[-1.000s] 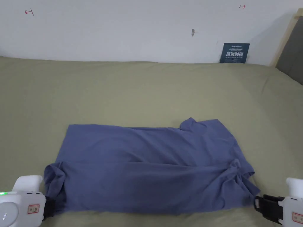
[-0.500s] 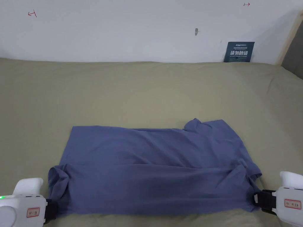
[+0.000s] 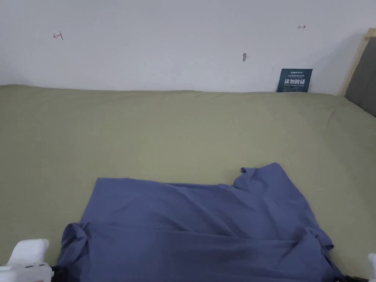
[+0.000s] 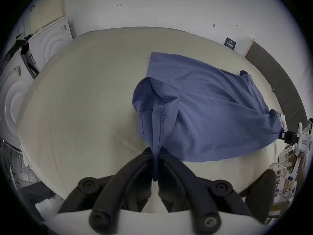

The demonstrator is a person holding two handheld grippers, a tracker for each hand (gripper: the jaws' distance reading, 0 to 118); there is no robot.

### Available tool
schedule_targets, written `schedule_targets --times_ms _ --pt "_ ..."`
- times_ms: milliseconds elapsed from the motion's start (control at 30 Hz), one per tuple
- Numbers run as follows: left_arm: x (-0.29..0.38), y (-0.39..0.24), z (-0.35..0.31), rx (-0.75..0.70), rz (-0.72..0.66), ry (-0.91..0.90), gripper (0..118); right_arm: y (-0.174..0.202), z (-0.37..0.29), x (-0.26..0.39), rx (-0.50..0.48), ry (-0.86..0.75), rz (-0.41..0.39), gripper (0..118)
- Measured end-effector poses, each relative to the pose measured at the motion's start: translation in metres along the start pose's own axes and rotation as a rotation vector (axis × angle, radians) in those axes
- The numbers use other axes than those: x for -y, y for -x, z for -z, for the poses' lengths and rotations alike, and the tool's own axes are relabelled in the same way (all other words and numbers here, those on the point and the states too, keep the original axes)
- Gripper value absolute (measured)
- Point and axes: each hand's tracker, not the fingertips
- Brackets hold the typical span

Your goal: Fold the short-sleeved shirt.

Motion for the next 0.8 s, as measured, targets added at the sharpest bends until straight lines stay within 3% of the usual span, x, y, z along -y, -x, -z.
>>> schedule_targets --times_ms 300,333,367,400,433,567,700,733,767,800 --pt "0.046 0.009 -0.031 -0.010 0.014 0.025 6 0.001 -0.027 0.047 -0.018 0.065 -0.036 10" --pt "0.045 0.010 -0.028 0.001 0.006 0.027 21 0.001 -0.026 0.045 -0.025 0.067 -0.024 22" --pt "0.044 0.011 -0.026 0.010 -0.002 0.036 57 0.000 -0.026 0.044 -0.033 0.059 -0.016 52" --pt "0.043 0.012 -0.025 0.012 -0.006 0.036 105 0.000 -0.027 0.040 -0.055 0.027 -0.015 79" --pt "0.041 0.012 -0.025 0.002 -0.001 0.035 116 -0.002 -0.031 0.035 -0.047 0.015 -0.014 78" --pt "0.019 0.012 -0.044 -0.078 0.035 -0.103 111 -0.001 -0.048 0.002 -0.046 -0.066 -0.005 78" --pt "-0.019 0.006 -0.043 -0.039 0.002 -0.171 82 0.012 -0.052 -0.036 -0.006 -0.214 -0.006 74" --pt "-0.031 0.002 -0.038 -0.036 0.011 -0.171 82 0.014 -0.050 -0.046 0.002 -0.234 -0.016 74" --pt "-0.040 -0.001 -0.031 -0.038 0.013 -0.175 36 0.016 -0.047 -0.055 0.004 -0.244 -0.028 58" --pt "-0.052 -0.004 -0.019 -0.035 0.003 -0.184 0 0.021 -0.040 -0.063 0.028 -0.267 -0.042 6"
